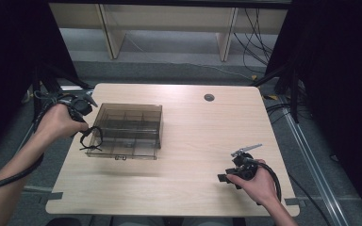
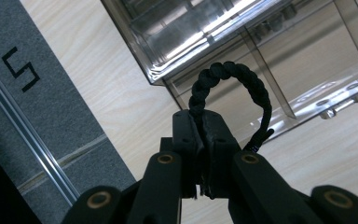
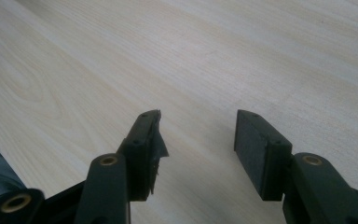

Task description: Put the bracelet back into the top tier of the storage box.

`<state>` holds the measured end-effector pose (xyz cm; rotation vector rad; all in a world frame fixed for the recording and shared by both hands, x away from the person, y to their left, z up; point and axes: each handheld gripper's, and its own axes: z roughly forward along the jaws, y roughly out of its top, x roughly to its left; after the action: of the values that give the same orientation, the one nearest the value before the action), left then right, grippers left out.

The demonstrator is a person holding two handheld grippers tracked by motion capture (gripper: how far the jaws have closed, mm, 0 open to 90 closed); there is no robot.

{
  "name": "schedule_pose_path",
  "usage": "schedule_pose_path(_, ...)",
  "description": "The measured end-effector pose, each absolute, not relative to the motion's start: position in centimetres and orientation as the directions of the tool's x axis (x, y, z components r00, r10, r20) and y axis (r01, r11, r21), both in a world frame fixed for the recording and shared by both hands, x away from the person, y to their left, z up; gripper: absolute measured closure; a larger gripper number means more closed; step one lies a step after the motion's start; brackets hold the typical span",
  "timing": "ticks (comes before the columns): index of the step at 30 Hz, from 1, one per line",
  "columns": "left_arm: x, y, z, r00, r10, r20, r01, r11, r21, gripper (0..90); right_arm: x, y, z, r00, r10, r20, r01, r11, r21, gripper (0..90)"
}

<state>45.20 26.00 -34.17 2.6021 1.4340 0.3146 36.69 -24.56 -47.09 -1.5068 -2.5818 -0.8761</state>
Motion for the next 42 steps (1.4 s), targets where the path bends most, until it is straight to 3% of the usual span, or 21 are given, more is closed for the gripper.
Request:
schedule_pose_path(15,45.9,26.2,-34.8,0.499,0.858,0.123,0.829,-0.514,0.22,84.6,36.8,-24.6,-47.3,-0.529,0.807,0.261,0.805,0.381,0.454,51.0)
schedule_pose_path(19,46.1,26.0,-34.9,0.516,0.841,0.162,0.815,-0.54,0.207,84.6,36.8,-24.6,-47.3,-0.543,0.793,0.275,0.8,0.389,0.457,50.9)
schedule_pose_path(42,46.4,24.7,-36.5,0.542,0.829,0.137,0.811,-0.559,0.174,84.6,36.8,-24.6,-47.3,-0.541,0.793,0.281,0.804,0.389,0.449,50.8)
